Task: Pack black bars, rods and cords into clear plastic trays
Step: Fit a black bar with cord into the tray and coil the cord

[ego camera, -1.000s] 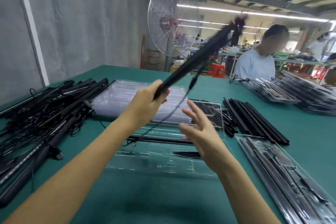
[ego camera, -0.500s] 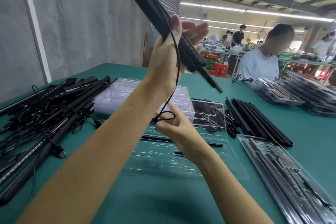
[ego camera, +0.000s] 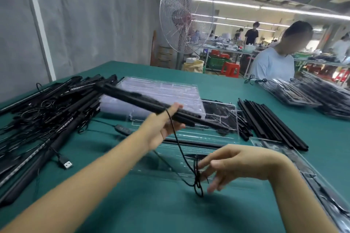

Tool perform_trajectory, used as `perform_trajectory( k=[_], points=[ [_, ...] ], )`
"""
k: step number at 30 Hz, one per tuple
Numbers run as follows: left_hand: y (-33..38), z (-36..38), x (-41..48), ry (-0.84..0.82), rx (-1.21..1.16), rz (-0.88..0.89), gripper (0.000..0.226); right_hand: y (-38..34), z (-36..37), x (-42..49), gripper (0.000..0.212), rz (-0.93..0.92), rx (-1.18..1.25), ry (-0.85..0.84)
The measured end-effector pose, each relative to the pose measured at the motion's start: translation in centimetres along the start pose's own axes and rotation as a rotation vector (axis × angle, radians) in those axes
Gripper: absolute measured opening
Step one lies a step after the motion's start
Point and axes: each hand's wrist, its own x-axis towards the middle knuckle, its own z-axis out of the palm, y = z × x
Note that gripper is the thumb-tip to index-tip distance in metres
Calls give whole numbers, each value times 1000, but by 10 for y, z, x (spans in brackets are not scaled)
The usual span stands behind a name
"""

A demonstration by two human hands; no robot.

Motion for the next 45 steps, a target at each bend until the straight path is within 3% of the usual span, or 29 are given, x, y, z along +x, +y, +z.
perform_trajectory(
  k=[4,7,10,14,16,17,19,21,22,23,26,29,32,37,38,41,45],
  points=[
    [-36,-2,-2,6,-29,-92,45,17,-22,-4,12,172,-78,527],
    [-49,3,0,-32,-80,-94,29,19,-26,-3,21,89,140,744],
    [-57,7,3,-92,-29,-92,21,14,-26,2,31,-12,-160,776],
    [-62,16,6,-137,91,-64,20,0,-12,22,36,-25,-531,658],
    [-61,19,5,-150,189,-57,27,-3,-5,33,27,-38,-650,600],
    [-57,19,3,-156,305,-50,37,-3,-4,37,20,-64,-664,601],
    [-47,6,-2,-191,768,40,58,-1,-7,37,21,-127,-641,649],
    [-34,-18,-8,-260,1303,258,52,1,-15,33,24,-159,-647,715],
    [-29,-31,-12,-305,1448,332,44,2,-17,31,24,-164,-655,744],
    [-23,-43,-17,-357,1509,370,41,4,-20,30,23,-165,-648,770],
    [-17,-74,-32,-469,1782,501,57,10,-25,33,20,-176,-569,840],
    [-11,-99,-45,-433,1940,629,60,14,-27,37,17,-213,-512,894],
    [3,-128,-52,-320,1966,518,58,17,-29,39,18,-244,-445,912],
    [45,-175,-67,-180,1713,-106,42,25,-33,41,17,-293,-435,978],
    [50,-179,-69,-142,1695,-150,37,26,-32,42,17,-312,-444,1009],
    [58,-176,-66,65,1608,71,15,26,-25,46,20,-386,-514,1100],
    [60,-130,-47,224,985,225,16,23,-17,49,25,-506,-576,1165]
  ],
)
